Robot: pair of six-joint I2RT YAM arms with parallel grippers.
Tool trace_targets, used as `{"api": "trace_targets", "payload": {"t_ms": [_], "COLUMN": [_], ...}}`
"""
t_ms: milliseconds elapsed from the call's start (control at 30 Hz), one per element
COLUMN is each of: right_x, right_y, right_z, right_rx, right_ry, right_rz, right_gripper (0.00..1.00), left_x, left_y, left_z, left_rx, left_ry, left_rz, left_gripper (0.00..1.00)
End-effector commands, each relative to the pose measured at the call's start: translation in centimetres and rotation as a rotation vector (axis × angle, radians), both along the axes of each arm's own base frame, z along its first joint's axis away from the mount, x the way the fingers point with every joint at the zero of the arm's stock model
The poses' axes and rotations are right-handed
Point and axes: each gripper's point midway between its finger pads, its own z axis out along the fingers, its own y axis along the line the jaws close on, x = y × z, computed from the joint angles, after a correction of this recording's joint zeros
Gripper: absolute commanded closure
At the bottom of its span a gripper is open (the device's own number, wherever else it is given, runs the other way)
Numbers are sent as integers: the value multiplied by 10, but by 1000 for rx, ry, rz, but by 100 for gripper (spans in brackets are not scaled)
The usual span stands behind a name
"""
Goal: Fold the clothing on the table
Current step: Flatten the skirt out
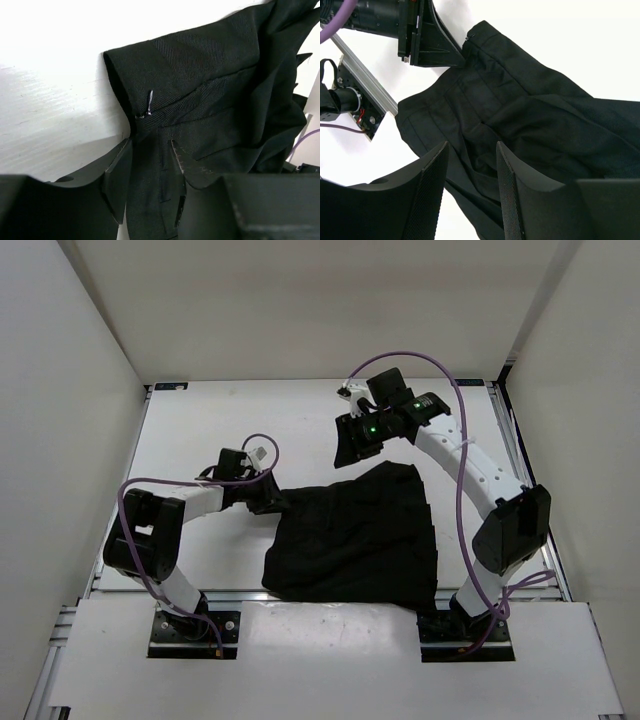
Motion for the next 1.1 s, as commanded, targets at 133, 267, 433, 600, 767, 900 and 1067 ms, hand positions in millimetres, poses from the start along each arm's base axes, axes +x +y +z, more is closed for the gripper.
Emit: {"api": "trace_targets", "payload": {"t_ms": [133,267,433,600,767,900,1067], "right_x": [-1,-1,-1,-3,0,1,1], "right_y": [10,10,6,7,7,7,9], "right_z": [11,6,9,9,8,9,9], "right_rx": [15,13,12,6,6,8,14], "right_ry": [-5,8,4,6,11,15,19], "right_rz": [27,29,20,20,17,10,14], "right_gripper": [51,52,51,51,51,52,52], "left_x": [19,36,38,32,25,21,21], "left_y": [-1,-1,-10,-16,-15,-8,-7], "left_z": [18,24,26,22,22,18,18], "left_rx": [-70,-53,-77,-88,-80,-85,-102], "left_ry": [-116,-165,-179,-178,-167,-157,-175], "left_rz": [9,9,-22,-39,-49,-24,-13], "left_gripper": [51,48,49,58,56,55,76]}}
